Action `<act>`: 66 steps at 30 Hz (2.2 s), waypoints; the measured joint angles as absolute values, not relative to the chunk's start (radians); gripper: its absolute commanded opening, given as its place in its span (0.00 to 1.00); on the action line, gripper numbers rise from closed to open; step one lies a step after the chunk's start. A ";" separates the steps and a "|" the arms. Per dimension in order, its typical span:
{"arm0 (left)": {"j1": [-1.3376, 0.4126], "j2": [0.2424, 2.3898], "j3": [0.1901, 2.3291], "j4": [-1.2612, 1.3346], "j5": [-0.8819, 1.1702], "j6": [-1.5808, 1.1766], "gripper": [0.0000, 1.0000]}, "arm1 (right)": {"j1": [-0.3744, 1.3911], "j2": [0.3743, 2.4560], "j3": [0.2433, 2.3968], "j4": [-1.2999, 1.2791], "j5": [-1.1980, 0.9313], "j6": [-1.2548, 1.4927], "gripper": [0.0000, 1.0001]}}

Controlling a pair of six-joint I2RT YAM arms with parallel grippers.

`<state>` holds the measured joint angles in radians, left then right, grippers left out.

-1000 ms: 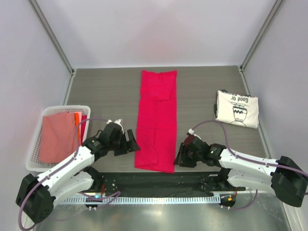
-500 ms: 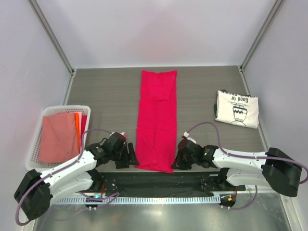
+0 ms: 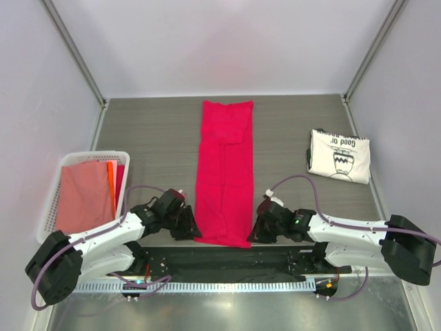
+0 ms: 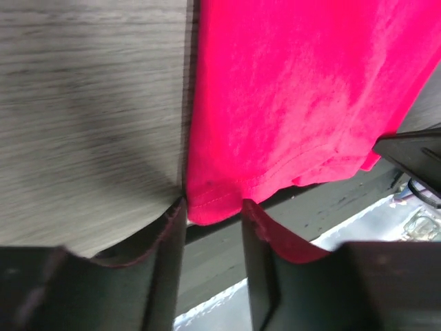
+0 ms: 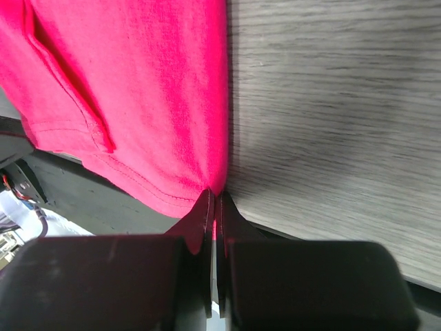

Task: Fold and stack the t-shirts
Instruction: Fold the tshirt

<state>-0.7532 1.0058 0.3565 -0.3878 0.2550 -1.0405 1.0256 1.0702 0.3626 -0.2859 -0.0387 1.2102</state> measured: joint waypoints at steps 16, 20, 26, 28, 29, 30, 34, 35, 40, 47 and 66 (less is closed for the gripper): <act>-0.754 0.891 0.303 -0.382 0.323 -1.072 0.00 | 1.026 0.927 0.388 -0.444 0.037 1.186 0.01; -0.752 0.863 0.341 -0.403 0.332 -1.085 0.00 | 1.007 0.900 0.474 -0.511 0.086 1.143 0.01; -0.641 0.965 0.530 -0.421 0.360 -1.052 0.00 | 0.827 0.934 0.648 -0.531 0.104 1.003 0.01; -0.572 1.028 0.603 -0.415 0.366 -1.027 0.00 | 0.750 0.976 0.695 -0.526 0.095 0.956 0.01; -0.538 1.064 0.640 -0.417 0.367 -1.013 0.00 | 0.699 1.010 0.723 -0.524 0.086 0.922 0.01; -0.509 1.097 0.677 -0.415 0.367 -1.002 0.00 | 0.659 1.041 0.749 -0.521 0.073 0.895 0.01; -0.429 1.237 0.817 -0.405 0.367 -0.957 0.00 | 0.538 1.231 0.885 -0.509 0.017 0.792 0.01; -0.418 1.278 0.855 -0.399 0.367 -0.947 0.00 | 0.518 1.285 0.924 -0.500 0.000 0.770 0.01; -0.387 1.493 1.035 -0.383 0.367 -0.902 0.00 | 0.447 1.485 1.069 -0.469 -0.050 0.700 0.01; -0.355 1.681 1.183 -0.387 0.343 -0.862 0.00 | 0.368 1.686 1.248 -0.451 -0.115 0.643 0.01; -0.271 1.991 1.451 -0.335 0.354 -0.864 0.77 | 0.262 2.016 1.529 -0.403 -0.223 0.598 0.81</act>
